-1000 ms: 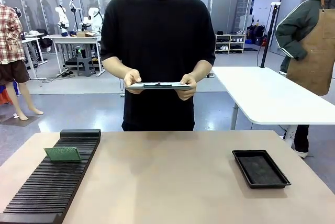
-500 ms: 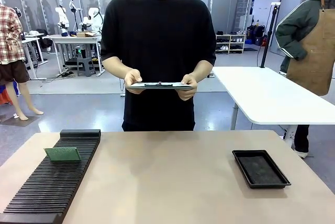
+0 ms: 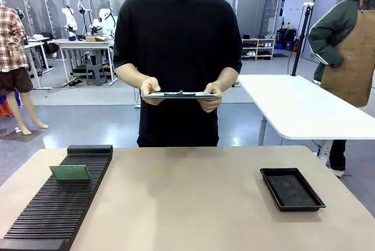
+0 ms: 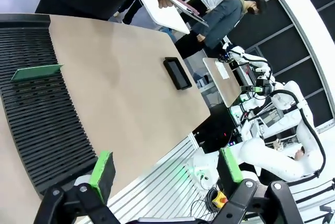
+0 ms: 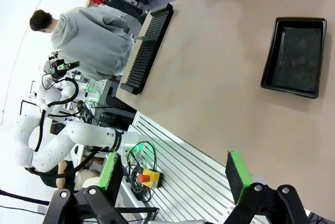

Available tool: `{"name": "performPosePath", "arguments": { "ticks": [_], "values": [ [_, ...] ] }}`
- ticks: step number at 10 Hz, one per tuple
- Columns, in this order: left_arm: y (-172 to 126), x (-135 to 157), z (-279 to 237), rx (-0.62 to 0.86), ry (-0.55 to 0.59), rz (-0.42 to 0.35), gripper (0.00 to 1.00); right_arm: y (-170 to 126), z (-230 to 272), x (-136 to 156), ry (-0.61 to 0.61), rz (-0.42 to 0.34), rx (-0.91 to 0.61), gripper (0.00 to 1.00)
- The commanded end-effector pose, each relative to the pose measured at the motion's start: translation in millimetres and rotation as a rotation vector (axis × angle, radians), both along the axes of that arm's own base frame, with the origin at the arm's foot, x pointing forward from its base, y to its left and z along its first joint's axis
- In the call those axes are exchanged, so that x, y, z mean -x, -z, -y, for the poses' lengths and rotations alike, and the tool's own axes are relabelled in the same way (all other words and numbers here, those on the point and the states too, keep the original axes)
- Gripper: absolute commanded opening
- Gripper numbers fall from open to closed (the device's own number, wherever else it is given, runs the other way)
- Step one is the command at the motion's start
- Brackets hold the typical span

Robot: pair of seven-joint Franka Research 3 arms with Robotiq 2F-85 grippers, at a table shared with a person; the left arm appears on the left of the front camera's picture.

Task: Inspect the PCB.
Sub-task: Pick up the Blank PCB and present it to the human.

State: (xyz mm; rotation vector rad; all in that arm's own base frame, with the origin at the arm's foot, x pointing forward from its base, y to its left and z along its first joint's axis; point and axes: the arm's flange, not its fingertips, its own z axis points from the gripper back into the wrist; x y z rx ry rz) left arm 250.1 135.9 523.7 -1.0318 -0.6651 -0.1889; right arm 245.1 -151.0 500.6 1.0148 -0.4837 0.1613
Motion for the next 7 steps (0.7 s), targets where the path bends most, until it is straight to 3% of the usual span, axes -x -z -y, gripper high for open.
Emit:
{"name": "performPosePath", "arguments": {
  "ticks": [1,3,5,7],
  "values": [
    [-18,3,9,-0.111,0.02,0.09,1.0,-2,1,-2,-0.012,0.024,-0.004,1.0],
    [-53,-2,49,-0.507,0.147,0.181,1.0,-2,1,-2,-0.012,0.024,-0.004,1.0],
    [-60,-24,99,-0.995,0.293,0.294,1.0,-2,1,-2,-0.012,0.024,-0.004,1.0],
    [-45,-48,129,-1.191,0.55,0.395,1.0,-2,1,-2,-0.012,0.024,-0.004,1.0]
  ]
}}
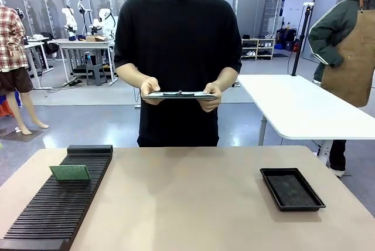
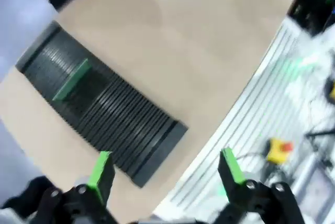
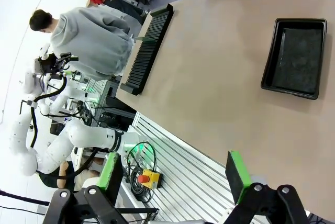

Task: Inspect the PCB.
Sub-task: Pick up the Blank PCB and present it to the human.

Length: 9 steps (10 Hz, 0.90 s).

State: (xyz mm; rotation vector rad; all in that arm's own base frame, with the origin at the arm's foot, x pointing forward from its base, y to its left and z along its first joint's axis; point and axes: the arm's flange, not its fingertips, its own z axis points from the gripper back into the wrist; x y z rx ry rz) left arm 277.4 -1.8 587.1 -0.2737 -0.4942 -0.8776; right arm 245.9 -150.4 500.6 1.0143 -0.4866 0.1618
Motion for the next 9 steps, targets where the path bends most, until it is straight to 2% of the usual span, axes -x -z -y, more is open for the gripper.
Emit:
{"name": "performPosePath", "arguments": {
  "ticks": [1,3,5,6,9],
  "values": [
    [30,-31,4,-0.405,0.278,0.137,1.0,-2,1,-1,-0.013,0.021,-0.004,1.0],
    [50,-37,19,-0.486,0.407,0.144,1.0,-2,1,-1,-0.013,0.021,-0.004,1.0],
    [60,-42,22,-0.475,0.403,0.166,1.0,-2,1,-1,-0.013,0.021,-0.004,1.0],
    [53,-38,34,-0.486,0.409,0.073,1.0,-2,1,-1,-0.013,0.021,-0.004,1.0],
    [53,-38,34,-0.486,0.409,0.073,1.0,-2,1,-1,-0.013,0.021,-0.004,1.0]
  ]
}}
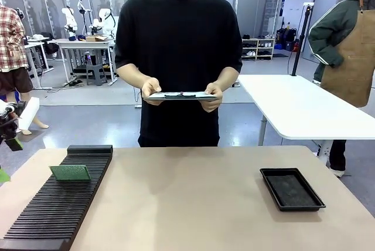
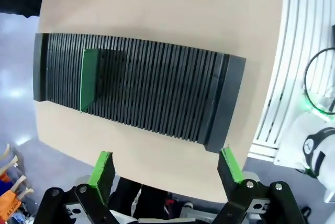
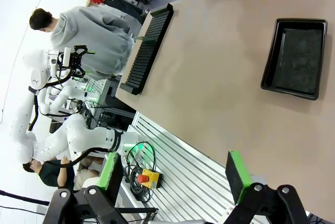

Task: Inspect the PCB.
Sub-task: Pick up the Blank PCB and present it to the human.

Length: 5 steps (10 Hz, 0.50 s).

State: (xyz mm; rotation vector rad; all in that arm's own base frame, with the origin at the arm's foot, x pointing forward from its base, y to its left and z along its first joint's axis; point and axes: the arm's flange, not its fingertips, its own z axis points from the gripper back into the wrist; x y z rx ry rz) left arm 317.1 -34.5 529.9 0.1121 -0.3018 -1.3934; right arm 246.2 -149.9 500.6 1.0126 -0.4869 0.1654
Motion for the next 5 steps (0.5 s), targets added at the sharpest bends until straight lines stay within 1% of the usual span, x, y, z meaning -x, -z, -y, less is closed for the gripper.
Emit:
{"name": "performPosePath", "arguments": {
  "ticks": [1,2,3,4,5],
  "values": [
    [0,-1,-1,-0.004,0.003,0.004,1.0,-2,2,-1,-0.011,0.019,-0.006,1.0],
    [9,-8,0,-0.075,0.031,0.042,1.0,-2,2,-1,-0.011,0.019,-0.006,1.0],
    [18,-25,-2,-0.052,0.126,0.094,1.0,-2,2,-1,-0.011,0.019,-0.006,1.0],
    [31,-47,-7,-0.082,0.142,0.157,1.0,-2,2,-1,-0.011,0.019,-0.006,1.0],
    [41,-67,-14,-0.069,0.188,0.162,1.0,-2,2,-1,-0.011,0.019,-0.006,1.0]
  ]
}}
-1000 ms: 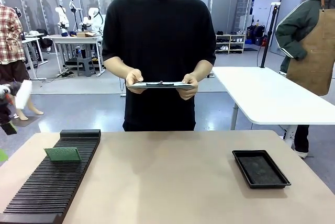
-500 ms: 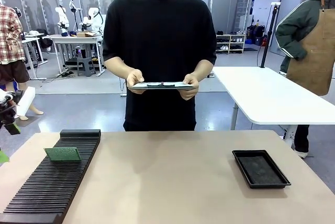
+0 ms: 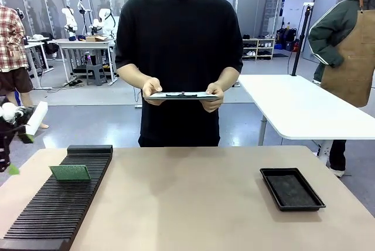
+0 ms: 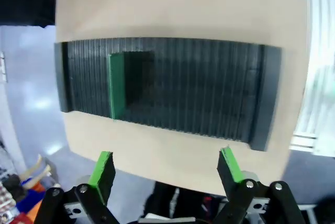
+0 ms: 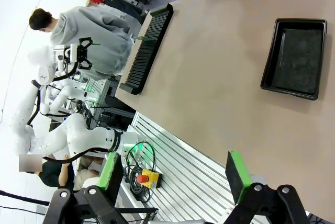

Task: Inspect the PCB.
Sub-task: Pick up the Blank PCB and present it to the human.

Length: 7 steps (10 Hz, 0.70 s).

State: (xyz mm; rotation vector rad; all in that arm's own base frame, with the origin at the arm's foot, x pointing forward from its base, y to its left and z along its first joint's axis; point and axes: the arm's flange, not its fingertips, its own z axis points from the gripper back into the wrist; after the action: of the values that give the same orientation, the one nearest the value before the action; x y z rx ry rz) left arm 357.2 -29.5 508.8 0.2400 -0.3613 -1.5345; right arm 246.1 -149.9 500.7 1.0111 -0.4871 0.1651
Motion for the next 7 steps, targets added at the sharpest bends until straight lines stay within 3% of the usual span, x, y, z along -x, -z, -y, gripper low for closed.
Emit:
{"name": "performPosePath", "arguments": {
  "ticks": [1,5,7],
  "values": [
    [33,-46,-15,0.021,0.088,0.03,1.0,-2,2,-1,-0.011,0.019,-0.008,1.0],
    [79,-93,-31,0.043,0.104,0.033,1.0,-2,2,-1,-0.011,0.019,-0.008,1.0],
    [94,-106,-29,0.037,0.088,-0.024,1.0,-2,2,-1,-0.011,0.019,-0.008,1.0]
  ]
}}
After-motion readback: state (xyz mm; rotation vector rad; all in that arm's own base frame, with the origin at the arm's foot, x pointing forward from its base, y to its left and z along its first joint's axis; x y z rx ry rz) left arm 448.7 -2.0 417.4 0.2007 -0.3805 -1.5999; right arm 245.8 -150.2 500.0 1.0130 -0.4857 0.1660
